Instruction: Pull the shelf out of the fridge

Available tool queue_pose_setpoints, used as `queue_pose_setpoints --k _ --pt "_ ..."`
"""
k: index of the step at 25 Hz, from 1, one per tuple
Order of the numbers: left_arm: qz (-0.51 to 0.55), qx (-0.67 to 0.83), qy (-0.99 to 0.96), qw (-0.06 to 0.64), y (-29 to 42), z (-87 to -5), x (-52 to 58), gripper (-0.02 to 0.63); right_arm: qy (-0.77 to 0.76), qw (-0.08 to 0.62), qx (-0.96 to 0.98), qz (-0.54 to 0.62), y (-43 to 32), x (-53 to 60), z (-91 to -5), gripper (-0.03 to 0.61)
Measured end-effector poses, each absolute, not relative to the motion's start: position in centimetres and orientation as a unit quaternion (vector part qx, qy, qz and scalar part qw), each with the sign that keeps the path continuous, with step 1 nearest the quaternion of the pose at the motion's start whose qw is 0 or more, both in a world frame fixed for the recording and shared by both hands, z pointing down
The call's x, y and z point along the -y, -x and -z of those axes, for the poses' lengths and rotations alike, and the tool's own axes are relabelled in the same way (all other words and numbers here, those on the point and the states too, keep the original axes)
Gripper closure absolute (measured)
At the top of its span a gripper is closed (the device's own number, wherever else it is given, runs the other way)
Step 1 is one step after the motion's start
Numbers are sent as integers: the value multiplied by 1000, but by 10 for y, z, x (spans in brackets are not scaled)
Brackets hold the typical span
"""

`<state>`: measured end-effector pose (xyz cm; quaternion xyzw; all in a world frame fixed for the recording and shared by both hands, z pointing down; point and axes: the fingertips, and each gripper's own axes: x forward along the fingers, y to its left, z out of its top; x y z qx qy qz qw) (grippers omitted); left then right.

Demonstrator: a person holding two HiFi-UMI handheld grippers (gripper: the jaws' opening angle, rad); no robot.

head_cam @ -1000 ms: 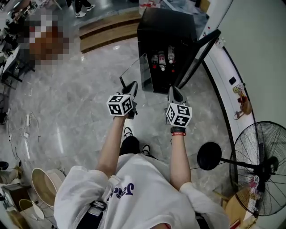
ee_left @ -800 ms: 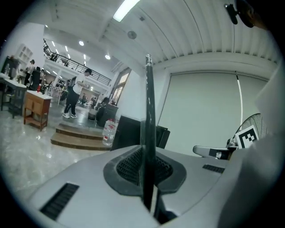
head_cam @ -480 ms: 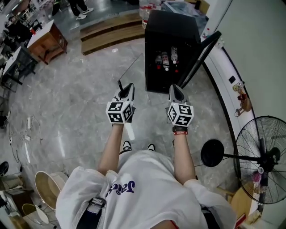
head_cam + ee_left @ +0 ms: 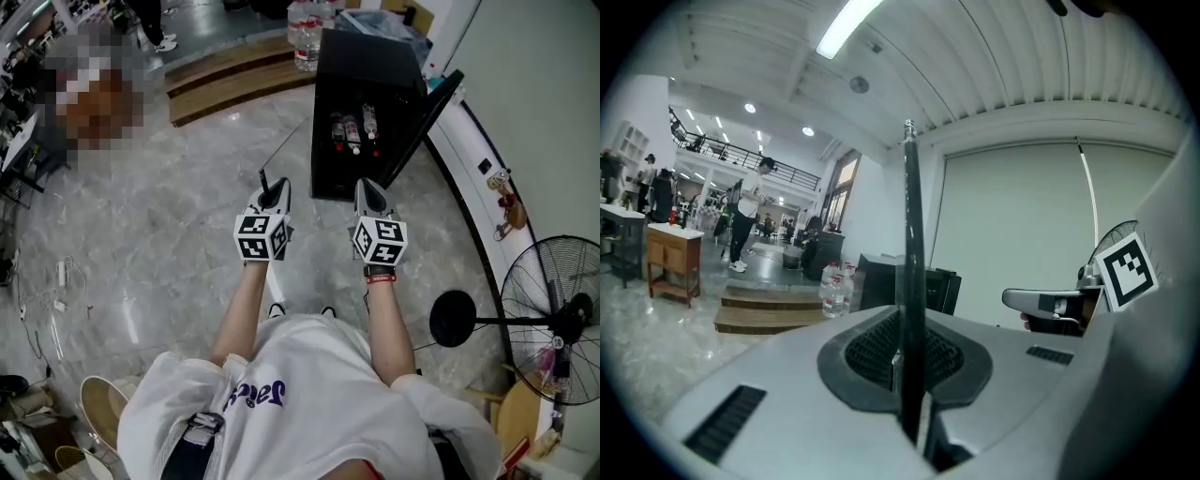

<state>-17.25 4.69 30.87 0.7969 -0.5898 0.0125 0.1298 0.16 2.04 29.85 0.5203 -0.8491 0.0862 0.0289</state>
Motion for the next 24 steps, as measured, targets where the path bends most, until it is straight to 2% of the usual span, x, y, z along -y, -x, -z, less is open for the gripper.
queue_pose_setpoints --k 10,24 --pt "-9 581 -804 124 183 -309 -44 588 -535 26 840 -82 7 -32 -299 565" --pt "-23 567 -813 133 133 -324 -41 588 -539 25 838 -87 -34 -33 -308 565"
